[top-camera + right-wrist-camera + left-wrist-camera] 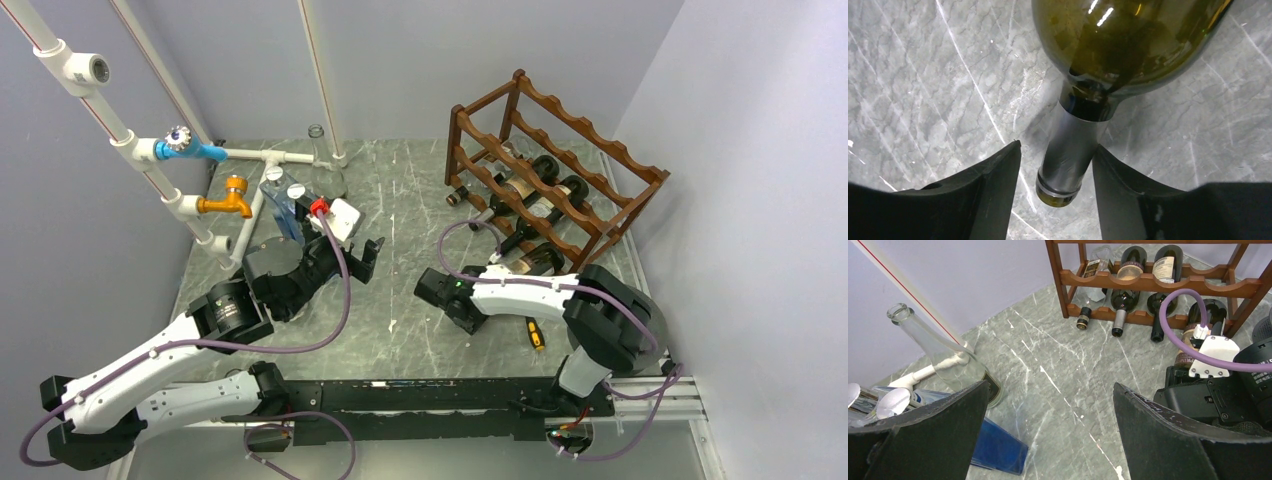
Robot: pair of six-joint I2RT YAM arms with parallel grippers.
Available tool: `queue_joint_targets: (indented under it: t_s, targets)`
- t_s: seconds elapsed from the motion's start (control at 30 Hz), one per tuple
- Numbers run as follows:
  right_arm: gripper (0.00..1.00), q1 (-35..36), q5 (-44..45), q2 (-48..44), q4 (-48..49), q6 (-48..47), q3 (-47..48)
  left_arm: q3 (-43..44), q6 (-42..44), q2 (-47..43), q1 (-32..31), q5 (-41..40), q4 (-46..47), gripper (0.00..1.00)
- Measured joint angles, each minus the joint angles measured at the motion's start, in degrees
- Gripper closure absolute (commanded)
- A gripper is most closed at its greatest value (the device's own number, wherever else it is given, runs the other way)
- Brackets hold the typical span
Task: Put the wine bottle on the wine rack
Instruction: Place the wine bottle in the wine rack.
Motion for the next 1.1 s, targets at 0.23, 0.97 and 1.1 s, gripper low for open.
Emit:
queue_joint_targets:
  t_s: [0.23, 0.97, 1.1]
  targets:
    - [0.64, -0.4, 0.5, 1.3, -0.8, 1.0, 0.5, 0.0, 0.0, -0.9, 0.0, 0.2, 0.0, 0.0]
    - [1.0, -11.2, 7.2, -9.7, -8.4, -5.1, -1.5, 0.0, 0.1, -2.2, 0.0, 0.8, -0.3, 0.01]
    - [1.0, -14.9, 8.3, -9.0, -8.0, -8.8, -1.5, 0.0, 0.1, -2.2, 0.0, 0.9, -0.3, 0.01]
